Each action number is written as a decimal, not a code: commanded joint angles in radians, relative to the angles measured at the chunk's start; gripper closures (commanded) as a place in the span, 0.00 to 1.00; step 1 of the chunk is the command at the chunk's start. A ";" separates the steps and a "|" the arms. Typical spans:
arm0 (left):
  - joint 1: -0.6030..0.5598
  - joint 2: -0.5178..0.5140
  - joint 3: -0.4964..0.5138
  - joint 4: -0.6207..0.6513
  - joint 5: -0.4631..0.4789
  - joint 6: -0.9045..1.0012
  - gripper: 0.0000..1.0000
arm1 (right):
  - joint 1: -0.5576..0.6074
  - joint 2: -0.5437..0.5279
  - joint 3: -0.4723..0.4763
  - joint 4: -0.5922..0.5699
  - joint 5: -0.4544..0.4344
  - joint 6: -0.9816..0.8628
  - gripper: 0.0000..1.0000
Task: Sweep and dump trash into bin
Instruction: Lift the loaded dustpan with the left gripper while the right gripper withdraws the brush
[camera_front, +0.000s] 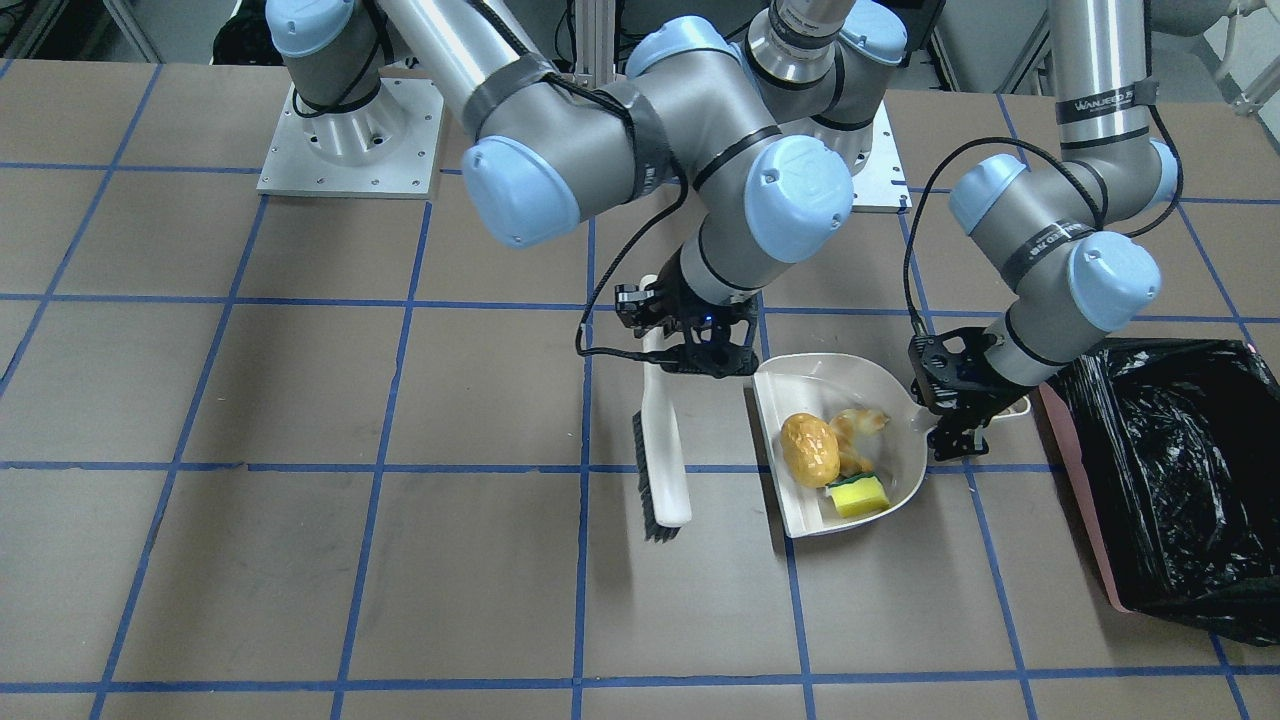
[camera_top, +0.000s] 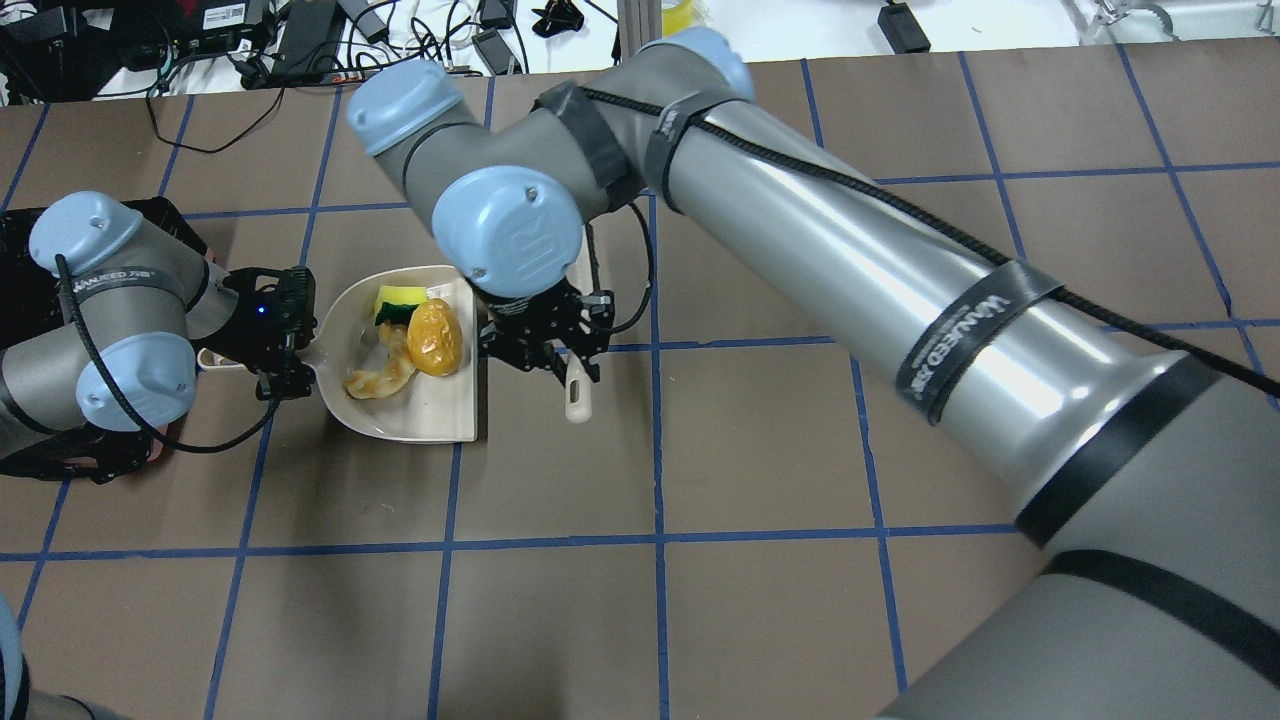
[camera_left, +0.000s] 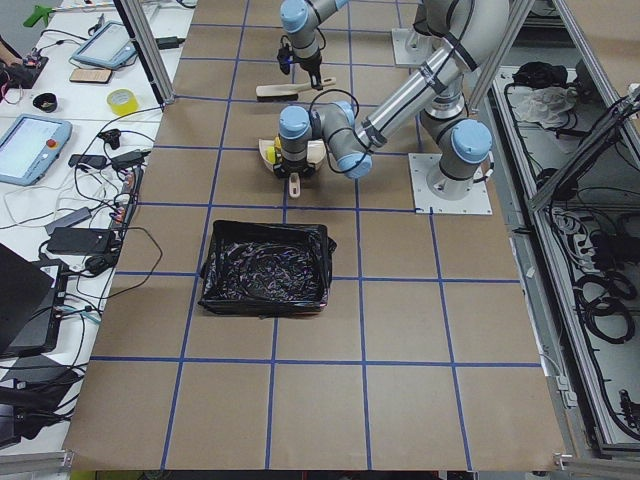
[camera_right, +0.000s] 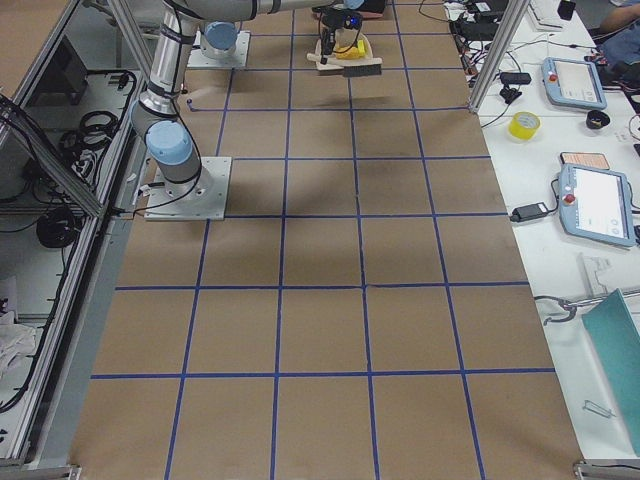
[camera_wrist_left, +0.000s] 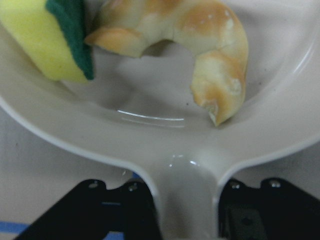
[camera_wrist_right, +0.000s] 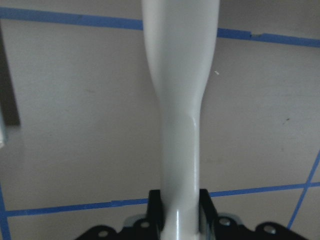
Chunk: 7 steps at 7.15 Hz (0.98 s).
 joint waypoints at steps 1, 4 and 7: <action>0.112 0.015 0.075 -0.148 -0.075 0.019 1.00 | -0.195 -0.134 0.113 0.006 0.048 -0.125 1.00; 0.241 0.030 0.412 -0.557 -0.068 0.010 1.00 | -0.495 -0.268 0.228 -0.030 0.076 -0.347 1.00; 0.410 -0.007 0.565 -0.621 -0.025 -0.007 1.00 | -0.709 -0.251 0.293 -0.188 0.029 -0.603 1.00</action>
